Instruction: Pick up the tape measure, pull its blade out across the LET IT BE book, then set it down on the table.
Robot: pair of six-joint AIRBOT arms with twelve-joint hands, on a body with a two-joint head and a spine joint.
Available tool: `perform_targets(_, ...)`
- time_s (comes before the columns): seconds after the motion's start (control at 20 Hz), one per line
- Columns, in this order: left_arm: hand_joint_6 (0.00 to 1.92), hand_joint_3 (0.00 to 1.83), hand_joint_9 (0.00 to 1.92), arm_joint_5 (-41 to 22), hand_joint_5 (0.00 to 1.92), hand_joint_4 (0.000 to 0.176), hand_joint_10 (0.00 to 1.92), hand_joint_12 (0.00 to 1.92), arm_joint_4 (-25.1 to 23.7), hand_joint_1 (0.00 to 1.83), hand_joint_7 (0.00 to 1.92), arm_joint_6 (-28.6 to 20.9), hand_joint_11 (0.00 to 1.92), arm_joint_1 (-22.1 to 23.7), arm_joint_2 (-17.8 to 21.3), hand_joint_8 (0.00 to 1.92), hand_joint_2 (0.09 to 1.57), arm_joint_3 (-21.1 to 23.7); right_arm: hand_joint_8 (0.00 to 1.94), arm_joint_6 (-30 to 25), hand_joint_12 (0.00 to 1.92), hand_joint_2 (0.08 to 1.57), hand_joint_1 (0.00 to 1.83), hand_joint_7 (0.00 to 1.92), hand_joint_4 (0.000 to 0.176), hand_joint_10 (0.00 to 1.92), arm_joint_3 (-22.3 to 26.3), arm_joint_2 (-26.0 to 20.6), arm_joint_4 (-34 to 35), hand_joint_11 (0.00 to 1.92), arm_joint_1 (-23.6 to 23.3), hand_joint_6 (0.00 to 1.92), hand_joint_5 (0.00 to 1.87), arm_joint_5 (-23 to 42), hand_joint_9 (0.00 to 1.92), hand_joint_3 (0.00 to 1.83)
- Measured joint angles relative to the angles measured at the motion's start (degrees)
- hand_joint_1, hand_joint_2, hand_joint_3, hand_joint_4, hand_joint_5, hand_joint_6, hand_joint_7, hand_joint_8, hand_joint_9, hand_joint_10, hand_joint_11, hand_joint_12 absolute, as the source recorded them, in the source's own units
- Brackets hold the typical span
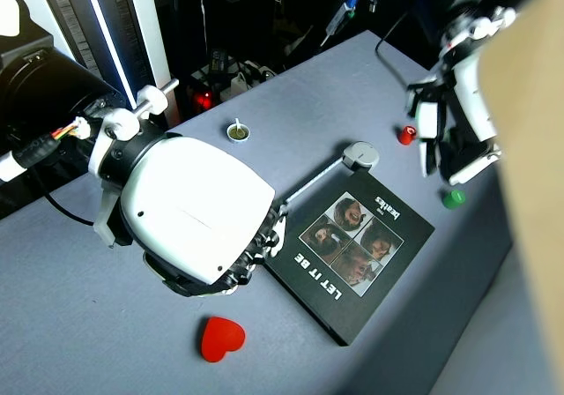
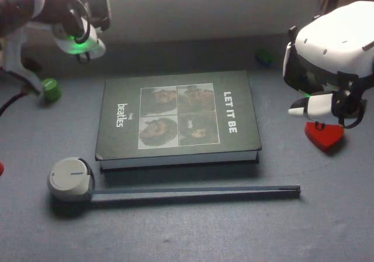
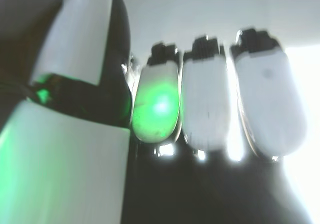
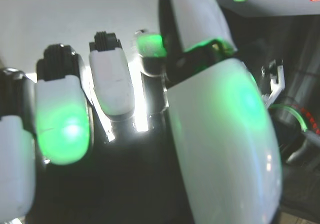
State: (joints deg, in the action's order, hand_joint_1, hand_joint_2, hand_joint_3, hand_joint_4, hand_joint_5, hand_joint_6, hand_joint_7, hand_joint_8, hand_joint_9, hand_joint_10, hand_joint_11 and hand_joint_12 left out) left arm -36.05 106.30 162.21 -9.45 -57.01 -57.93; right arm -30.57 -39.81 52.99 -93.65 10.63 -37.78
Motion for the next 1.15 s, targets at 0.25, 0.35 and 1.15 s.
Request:
perform_targets(0.25, 1.92, 0.01, 1.59, -18.71, 1.42, 0.176, 1.92, 1.92, 2.51, 1.14, 1.56, -9.99, 1.6, -0.79, -0.83, 1.92, 1.17, 12.57, 1.94, -0.02, 1.92, 1.34, 0.97, 1.49, 0.176, 1.92, 0.07, 0.0, -0.07, 1.86, 0.02, 1.92, 1.29, 0.17, 1.69, 0.0)
perform_targets(0.35, 1.92, 0.0, 1.59, -22.51, 1.42, 0.176, 1.92, 1.92, 2.69, 1.14, 1.56, -11.1, 1.61, -1.49, -0.83, 1.92, 1.17, 14.91, 1.94, 0.0, 1.92, 1.34, 0.98, 1.49, 0.176, 1.92, 0.07, 0.0, -0.04, 1.86, 0.0, 1.92, 1.29, 0.15, 1.68, 0.0)
perform_targets(1.15, 1.92, 0.01, 1.6, -26.53, 1.4, 0.176, 1.92, 1.92, -0.44, 1.13, 1.54, -16.76, 1.61, -4.98, -0.81, 1.92, 1.18, 17.79, 1.94, 0.02, 1.92, 1.33, 0.98, 1.49, 0.176, 1.92, 0.13, 0.0, -0.24, 1.86, 0.02, 1.92, 1.27, 0.26, 1.68, 0.0)
